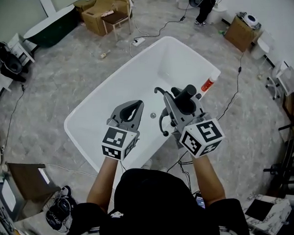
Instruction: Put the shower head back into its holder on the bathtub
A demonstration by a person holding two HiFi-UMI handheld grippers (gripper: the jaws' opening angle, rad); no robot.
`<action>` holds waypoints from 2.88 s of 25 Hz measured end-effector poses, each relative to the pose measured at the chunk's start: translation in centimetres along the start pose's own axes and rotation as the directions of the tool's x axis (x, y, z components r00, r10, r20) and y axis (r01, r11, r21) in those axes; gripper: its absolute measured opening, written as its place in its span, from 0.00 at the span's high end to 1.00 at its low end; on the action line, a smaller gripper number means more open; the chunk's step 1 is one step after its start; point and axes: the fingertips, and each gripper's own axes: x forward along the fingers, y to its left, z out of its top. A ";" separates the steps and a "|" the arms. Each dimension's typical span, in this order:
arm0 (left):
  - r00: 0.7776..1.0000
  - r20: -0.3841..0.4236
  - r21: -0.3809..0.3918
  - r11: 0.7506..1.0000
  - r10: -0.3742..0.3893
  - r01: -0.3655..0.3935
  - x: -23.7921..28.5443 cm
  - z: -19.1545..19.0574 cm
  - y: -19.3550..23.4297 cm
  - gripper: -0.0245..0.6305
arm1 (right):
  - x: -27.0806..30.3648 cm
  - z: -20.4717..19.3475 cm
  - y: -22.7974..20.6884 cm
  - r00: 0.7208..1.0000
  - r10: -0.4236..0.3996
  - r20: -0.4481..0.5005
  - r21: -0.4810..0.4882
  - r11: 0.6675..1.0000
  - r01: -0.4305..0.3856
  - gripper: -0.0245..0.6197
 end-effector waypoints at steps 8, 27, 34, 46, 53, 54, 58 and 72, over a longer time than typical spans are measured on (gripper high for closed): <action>0.999 -0.029 -0.034 0.999 -0.031 0.030 0.9 -2.3 -0.2 0.94 | 0.1 -3.5 -1.5 0.995 -0.065 -0.071 0.002 0.998 0.065 0.80; 0.986 -0.154 -0.109 0.993 -0.067 0.050 5.6 -12.6 -1.6 0.94 | -1.0 -18.2 -7.1 0.923 -0.178 -0.342 0.007 0.981 0.192 0.80; 0.968 -0.221 -0.128 0.988 -0.118 0.092 7.3 -18.0 -2.5 0.94 | -1.3 -24.2 -8.7 0.882 -0.206 -0.423 0.011 0.973 0.232 0.80; 0.925 -0.333 -0.163 0.977 -0.185 0.136 10.3 -27.3 -4.9 0.94 | -2.4 -33.2 -12.1 0.823 -0.240 -0.515 0.026 0.955 0.295 0.80; 0.907 -0.370 -0.199 0.970 -0.203 0.136 11.0 -31.6 -5.0 0.94 | -1.7 -38.7 -13.2 0.795 -0.236 -0.559 0.010 0.957 0.291 0.80; 0.905 -0.373 -0.204 0.969 -0.205 0.136 11.1 -32.2 -5.0 0.94 | -1.6 -39.4 -13.3 0.792 -0.236 -0.564 0.002 0.958 0.286 0.80; 0.897 -0.388 -0.221 0.966 -0.211 0.132 11.4 -33.9 -5.4 0.94 | -1.4 -42.0 -13.8 0.777 -0.235 -0.584 -0.015 0.960 0.279 0.80; 0.871 -0.446 -0.235 0.966 -0.207 0.109 12.9 -40.4 -4.6 0.94 | 0.2 -50.7 -15.8 0.744 -0.206 -0.636 -0.031 0.970 0.242 0.80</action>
